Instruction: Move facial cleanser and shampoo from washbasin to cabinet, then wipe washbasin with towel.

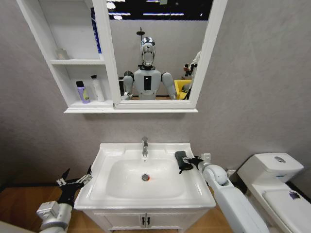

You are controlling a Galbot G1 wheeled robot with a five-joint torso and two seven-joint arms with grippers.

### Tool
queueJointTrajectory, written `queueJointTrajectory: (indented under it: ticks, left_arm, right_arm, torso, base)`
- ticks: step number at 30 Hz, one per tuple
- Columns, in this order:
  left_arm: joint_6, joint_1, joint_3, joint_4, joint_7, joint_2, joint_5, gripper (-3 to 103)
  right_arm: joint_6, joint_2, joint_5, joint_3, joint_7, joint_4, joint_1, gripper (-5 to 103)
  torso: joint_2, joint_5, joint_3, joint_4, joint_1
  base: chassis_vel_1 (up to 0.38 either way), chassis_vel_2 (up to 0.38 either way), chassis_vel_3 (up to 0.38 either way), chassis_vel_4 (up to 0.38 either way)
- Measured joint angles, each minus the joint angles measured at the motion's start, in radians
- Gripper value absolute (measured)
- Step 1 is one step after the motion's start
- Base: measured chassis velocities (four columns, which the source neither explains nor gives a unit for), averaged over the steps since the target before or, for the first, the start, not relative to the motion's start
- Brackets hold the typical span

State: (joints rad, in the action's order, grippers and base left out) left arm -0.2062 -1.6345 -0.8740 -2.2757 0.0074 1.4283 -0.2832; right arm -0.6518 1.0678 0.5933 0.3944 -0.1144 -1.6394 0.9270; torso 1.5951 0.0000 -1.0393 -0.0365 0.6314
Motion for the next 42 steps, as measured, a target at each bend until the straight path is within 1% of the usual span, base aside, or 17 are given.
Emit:
queueJointTrajectory:
  ticks: [1,3,14,20,21,22,23,24,26,28,30,31,35,36,38,40,42]
  left_arm:
    - [0.0,0.0,0.0,0.0,0.0,0.0,0.0,100]
    - [0.0,0.0,0.0,0.0,0.0,0.0,0.0,100]
    - [0.0,0.0,0.0,0.0,0.0,0.0,0.0,100]
    - [0.0,0.0,0.0,0.0,0.0,0.0,0.0,100]
    - [0.0,0.0,0.0,0.0,0.0,0.0,0.0,100]
    - [0.0,0.0,0.0,0.0,0.0,0.0,0.0,100]
    - [0.0,0.0,0.0,0.0,0.0,0.0,0.0,100]
    - [0.0,0.0,0.0,0.0,0.0,0.0,0.0,100]
    - [0.0,0.0,0.0,0.0,0.0,0.0,0.0,100]
    - [0.0,0.0,0.0,0.0,0.0,0.0,0.0,100]
    - [0.0,0.0,0.0,0.0,0.0,0.0,0.0,100]
    - [0.0,0.0,0.0,0.0,0.0,0.0,0.0,100]
    - [0.0,0.0,0.0,0.0,0.0,0.0,0.0,100]
    - [0.0,0.0,0.0,0.0,0.0,0.0,0.0,100]
    - [0.0,0.0,0.0,0.0,0.0,0.0,0.0,100]
    - [0.0,0.0,0.0,0.0,0.0,0.0,0.0,100]
    - [0.0,0.0,0.0,0.0,0.0,0.0,0.0,100]
  right_arm:
    - [0.004,-0.001,0.0,-0.008,0.004,0.006,-0.004,85]
    - [0.005,0.0,-0.001,-0.013,0.004,0.011,-0.009,84]
    - [0.012,0.04,-0.015,-0.037,-0.002,0.051,-0.026,84]
    - [0.015,0.041,-0.019,-0.039,-0.003,0.063,-0.029,84]
    - [0.017,0.04,-0.019,-0.039,-0.002,0.067,-0.03,82]
    - [0.023,0.04,-0.019,-0.039,0.0,0.08,-0.035,71]
    - [0.023,0.04,-0.019,-0.039,0.0,0.08,-0.035,71]
    - [0.027,0.041,-0.021,-0.038,0.0,0.087,-0.037,59]
    - [0.033,0.045,-0.023,-0.037,0.001,0.094,-0.037,48]
    - [0.035,0.046,-0.024,-0.037,0.001,0.096,-0.037,48]
    - [0.037,0.051,-0.027,-0.034,0.001,0.098,-0.035,37]
    - [0.037,0.051,-0.027,-0.034,0.001,0.098,-0.035,37]
    - [0.041,0.054,-0.028,-0.027,0.001,0.097,-0.026,15]
    - [0.041,0.054,-0.028,-0.027,0.001,0.097,-0.026,15]
    - [0.041,0.055,-0.016,-0.022,-0.01,0.083,-0.018,6]
    - [0.041,0.055,-0.005,-0.022,-0.02,0.07,-0.013,4]
    - [0.045,0.055,0.02,-0.028,-0.057,0.014,0.007,4]
  torso:
    - [0.0,0.0,0.0,0.0,0.0]
    - [0.0,-0.0001,0.0,0.0,0.0]
    - [0.0,0.0,0.0,-0.0001,0.0]
    - [0.0,0.0,0.0,0.0,0.0]
    - [0.0,0.0,0.0,-0.0001,0.0]
    - [0.0,0.0,0.0,-0.0001,0.0]
    - [0.0,0.0,0.0,-0.0001,0.0]
    - [0.0,-0.0001,0.0,-0.0001,0.0]
    - [0.0,0.0,0.0,-0.0001,0.0]
    - [0.0,-0.0001,0.0,-0.0001,0.0]
    - [0.0,-0.0001,0.0,-0.0001,0.0]
    - [0.0,-0.0001,0.0,-0.0001,0.0]
    - [0.0,-0.0001,0.0,-0.0001,0.0]
    - [0.0,-0.0001,0.0,-0.0001,0.0]
    - [0.0,0.0,0.0,-0.0001,0.0]
    - [0.0,0.0,0.0,0.0,0.0]
    - [0.0,0.0003,0.0,0.0001,0.0]
  base:
    - [0.0,0.0,0.0,0.0]
    - [0.0,0.0,0.0,0.0]
    - [0.0,0.0,0.0,0.0]
    - [0.0,0.0,0.0,0.0]
    - [0.0,0.0,0.0,0.0]
    - [0.0,0.0,0.0,0.0]
    - [0.0,0.0,0.0,0.0]
    - [0.0,0.0,0.0,0.0]
    - [0.0,0.0,0.0,0.0]
    - [0.0,0.0,0.0,0.0]
    - [0.0,0.0,0.0,0.0]
    - [0.0,0.0,0.0,0.0]
    - [0.0,0.0,0.0,0.0]
    - [0.0,0.0,0.0,0.0]
    - [0.0,0.0,0.0,0.0]
    - [0.0,0.0,0.0,0.0]
    - [0.0,0.0,0.0,0.0]
